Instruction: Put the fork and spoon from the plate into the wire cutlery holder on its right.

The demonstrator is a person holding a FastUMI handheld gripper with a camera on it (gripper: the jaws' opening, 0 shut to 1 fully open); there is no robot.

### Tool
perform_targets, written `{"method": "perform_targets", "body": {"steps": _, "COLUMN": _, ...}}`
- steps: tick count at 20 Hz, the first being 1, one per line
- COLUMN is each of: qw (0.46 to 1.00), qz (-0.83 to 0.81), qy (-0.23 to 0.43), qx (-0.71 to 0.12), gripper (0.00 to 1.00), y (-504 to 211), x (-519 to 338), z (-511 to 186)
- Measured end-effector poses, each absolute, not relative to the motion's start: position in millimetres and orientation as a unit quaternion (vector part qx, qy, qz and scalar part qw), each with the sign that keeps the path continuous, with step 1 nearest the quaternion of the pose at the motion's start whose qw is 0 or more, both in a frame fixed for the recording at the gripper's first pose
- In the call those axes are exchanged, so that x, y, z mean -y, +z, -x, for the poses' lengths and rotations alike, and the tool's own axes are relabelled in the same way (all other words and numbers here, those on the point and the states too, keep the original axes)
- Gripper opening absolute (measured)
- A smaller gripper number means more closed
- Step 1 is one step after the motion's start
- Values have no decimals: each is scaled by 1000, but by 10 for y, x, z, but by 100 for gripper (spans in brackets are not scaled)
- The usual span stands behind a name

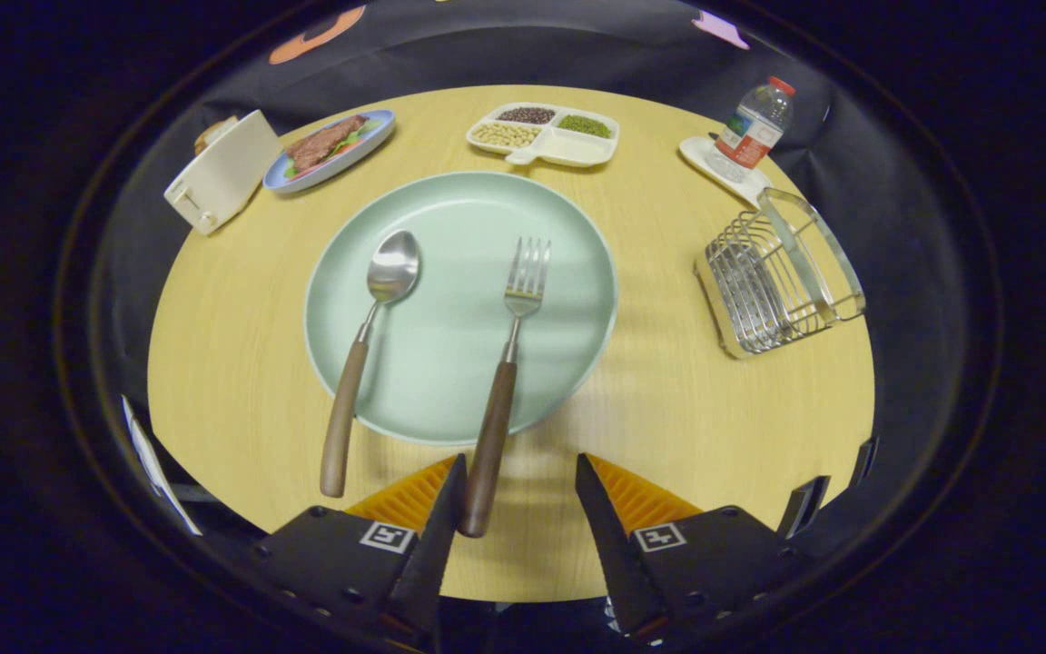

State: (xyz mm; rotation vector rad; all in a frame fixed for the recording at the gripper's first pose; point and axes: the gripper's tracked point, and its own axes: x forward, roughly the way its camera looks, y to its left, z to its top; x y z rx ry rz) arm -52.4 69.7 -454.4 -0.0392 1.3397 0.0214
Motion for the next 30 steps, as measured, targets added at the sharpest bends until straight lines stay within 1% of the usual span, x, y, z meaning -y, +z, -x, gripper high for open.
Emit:
{"method": "perform_targets", "body": {"steps": 2, "qw": 774, "qz": 11, "qy": 7, "qx": -633, "gripper": 54, "y": -4605, "x": -686, "z": 524}}
{"method": "perform_targets", "body": {"steps": 3, "qw": 772, "qz": 9, "qy": 4, "qx": -636, "gripper": 45, "y": -4626, "x": -672, "z": 518}}
{"method": "perform_targets", "body": {"steps": 4, "qw": 770, "qz": 10, "qy": 1, "qx": -638, "gripper": 40, "y": -4649, "x": -640, "z": 518}}
{"method": "perform_targets", "body": {"steps": 6, "qw": 771, "qz": 10, "qy": 5, "qx": -636, "gripper": 14, "y": -4636, "x": -617, "z": 509}}
{"method": "perform_targets", "body": {"steps": 7, "qw": 775, "qz": 16, "qy": 13, "qx": -631, "gripper": 15, "y": -4585, "x": -610, "z": 488}}
{"method": "perform_targets", "body": {"steps": 8, "qw": 783, "qz": 22, "qy": 16, "qx": -621, "gripper": 11, "y": -4575, "x": -592, "z": 464}}
{"method": "perform_targets", "body": {"steps": 10, "qw": 798, "qz": 27, "qy": 18, "qx": -602, "gripper": 11, "y": -4492, "x": -541, "z": 422}}
{"method": "perform_targets", "body": {"steps": 11, "qw": 797, "qz": 19, "qy": 19, "qx": -604, "gripper": 4, "y": -4484, "x": -536, "z": 418}}
{"method": "perform_targets", "body": {"steps": 13, "qw": 801, "qz": 1, "qy": 35, "qx": -598, "gripper": 4, "y": -4403, "x": -568, "z": 418}}
{"method": "perform_targets", "body": {"steps": 16, "qw": 831, "qz": 12, "qy": 58, "qx": -554, "gripper": 4, "y": -4158, "x": -544, "z": 333}}
{"method": "perform_targets", "body": {"steps": 19, "qw": 848, "qz": 6, "qy": 80, "qx": -523, "gripper": 4, "y": -3865, "x": -544, "z": 319}}
{"method": "perform_targets", "body": {"steps": 25, "qw": 865, "qz": -21, "qy": 79, "qx": -496, "gripper": 4, "y": -3469, "x": -177, "z": 341}}
{"method": "perform_targets", "body": {"steps": 30, "qw": 877, "qz": -39, "qy": 59, "qx": -474, "gripper": 4, "y": -3250, "x": 396, "z": 281}}
